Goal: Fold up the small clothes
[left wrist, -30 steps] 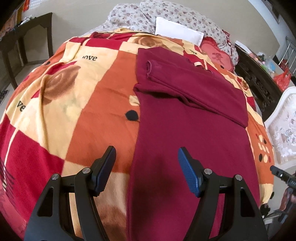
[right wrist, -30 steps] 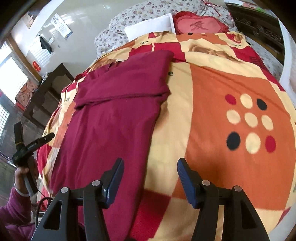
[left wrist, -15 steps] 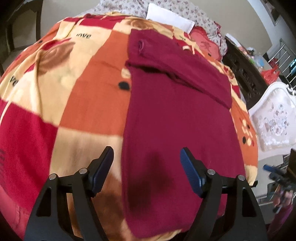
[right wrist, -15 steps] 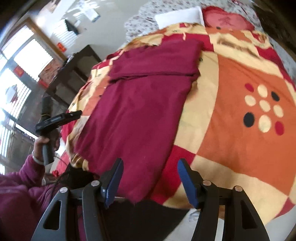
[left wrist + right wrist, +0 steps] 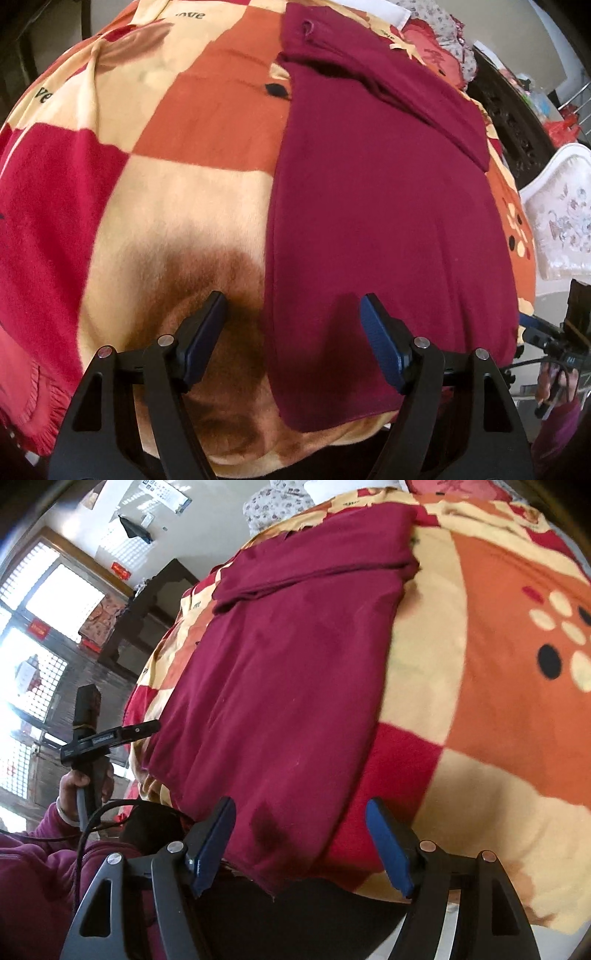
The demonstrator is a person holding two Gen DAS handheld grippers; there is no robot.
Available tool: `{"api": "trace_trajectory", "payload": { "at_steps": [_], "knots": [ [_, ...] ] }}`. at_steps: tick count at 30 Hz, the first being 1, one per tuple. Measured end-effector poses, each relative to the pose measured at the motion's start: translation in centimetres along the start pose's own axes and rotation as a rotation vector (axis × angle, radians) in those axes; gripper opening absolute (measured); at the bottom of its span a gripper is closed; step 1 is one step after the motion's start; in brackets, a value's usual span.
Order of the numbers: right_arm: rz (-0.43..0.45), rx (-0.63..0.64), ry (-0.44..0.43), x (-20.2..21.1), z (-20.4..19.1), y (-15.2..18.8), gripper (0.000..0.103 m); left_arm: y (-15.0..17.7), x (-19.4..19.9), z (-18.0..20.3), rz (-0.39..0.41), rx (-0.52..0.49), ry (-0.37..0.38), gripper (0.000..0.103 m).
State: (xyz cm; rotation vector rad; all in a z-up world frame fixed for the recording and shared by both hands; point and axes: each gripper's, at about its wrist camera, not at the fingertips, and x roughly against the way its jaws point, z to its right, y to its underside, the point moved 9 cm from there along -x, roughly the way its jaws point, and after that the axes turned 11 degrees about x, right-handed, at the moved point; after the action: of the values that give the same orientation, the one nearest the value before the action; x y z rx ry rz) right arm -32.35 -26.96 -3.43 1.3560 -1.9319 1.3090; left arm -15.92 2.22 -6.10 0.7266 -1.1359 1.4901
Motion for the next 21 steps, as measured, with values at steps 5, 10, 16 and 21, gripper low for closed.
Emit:
{"api": "trace_trajectory", "payload": {
  "at_steps": [5, 10, 16, 21],
  "knots": [
    [0.045, 0.016, -0.009, 0.04, -0.92, -0.16, 0.066, 0.32, -0.41, 0.52, 0.019, -0.059, -0.060, 0.075],
    [0.052, 0.016, -0.020, -0.06, -1.07, -0.23, 0.063, 0.63, -0.68, 0.49, 0.030, -0.094, -0.104, 0.075],
    [0.047, 0.015, -0.042, 0.11, -1.13, -0.33, 0.061, 0.48, -0.87, 0.35, 0.029, -0.093, -0.114, 0.076],
    [0.047, 0.001, -0.077, 0.33, -1.17, -0.07, 0.061, 0.76, -0.98, 0.70, 0.019, -0.101, -0.112, 0.076]
  ]
}}
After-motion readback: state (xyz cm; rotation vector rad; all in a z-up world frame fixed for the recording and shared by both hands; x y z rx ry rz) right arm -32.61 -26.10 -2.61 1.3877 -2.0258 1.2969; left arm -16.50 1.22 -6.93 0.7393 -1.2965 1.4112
